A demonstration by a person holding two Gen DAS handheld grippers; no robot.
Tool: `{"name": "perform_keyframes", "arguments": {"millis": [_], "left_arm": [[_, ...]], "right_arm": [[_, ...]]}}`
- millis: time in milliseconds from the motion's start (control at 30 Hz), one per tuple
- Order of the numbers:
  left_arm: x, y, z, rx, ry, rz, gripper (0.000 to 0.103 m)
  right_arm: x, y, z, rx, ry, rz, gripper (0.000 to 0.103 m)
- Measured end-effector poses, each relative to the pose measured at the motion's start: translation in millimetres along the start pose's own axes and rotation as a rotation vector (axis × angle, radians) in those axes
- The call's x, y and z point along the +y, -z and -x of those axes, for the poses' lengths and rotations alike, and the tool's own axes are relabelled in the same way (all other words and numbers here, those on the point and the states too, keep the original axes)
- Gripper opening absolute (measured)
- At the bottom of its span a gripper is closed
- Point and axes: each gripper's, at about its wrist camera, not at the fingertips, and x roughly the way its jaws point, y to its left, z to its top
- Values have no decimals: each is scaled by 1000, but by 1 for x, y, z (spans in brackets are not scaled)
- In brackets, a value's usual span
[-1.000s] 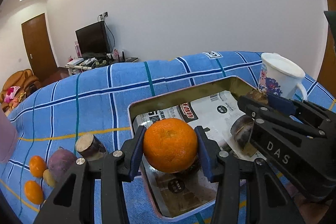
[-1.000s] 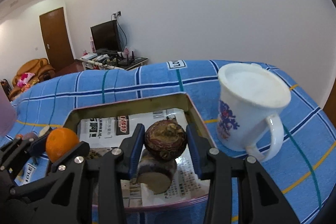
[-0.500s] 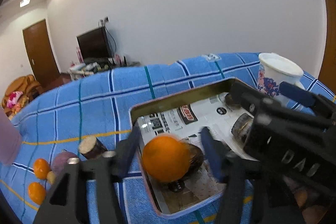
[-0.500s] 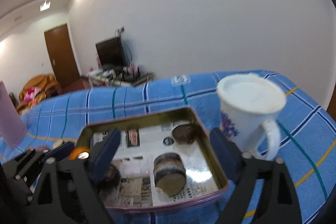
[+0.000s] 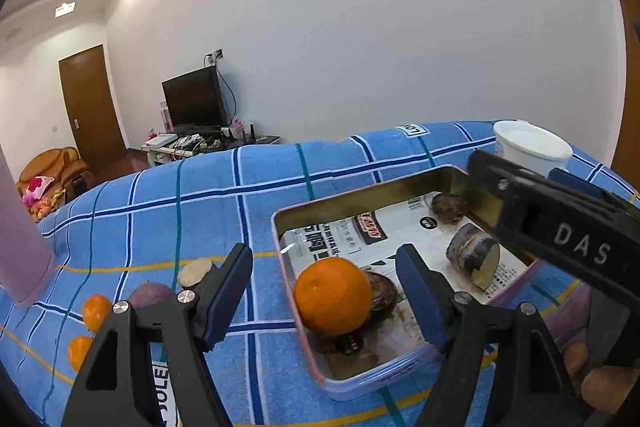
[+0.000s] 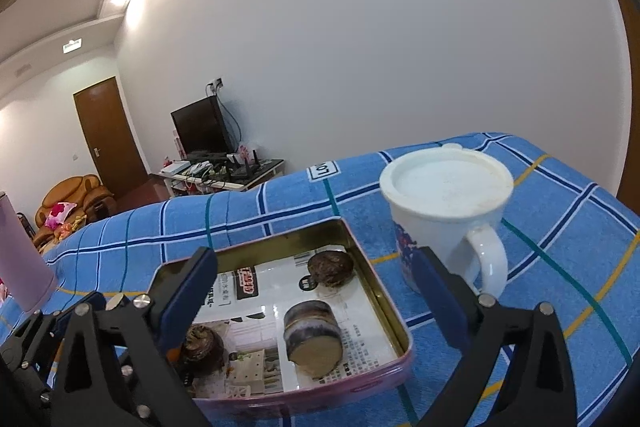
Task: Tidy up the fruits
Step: 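Withdraw both open grippers from the pink tin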
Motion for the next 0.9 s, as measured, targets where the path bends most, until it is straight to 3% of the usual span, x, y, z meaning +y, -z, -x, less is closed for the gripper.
{"name": "perform_keyframes", "arguments": {"millis": [467,900], "left_arm": [[31,10,20,-51,-94,34,75],[58,22,33,-42,-122,83,75]], "right_arm": [[6,4,22,-147,101,68,100],[45,20,35,-127,133,147,100]]}}
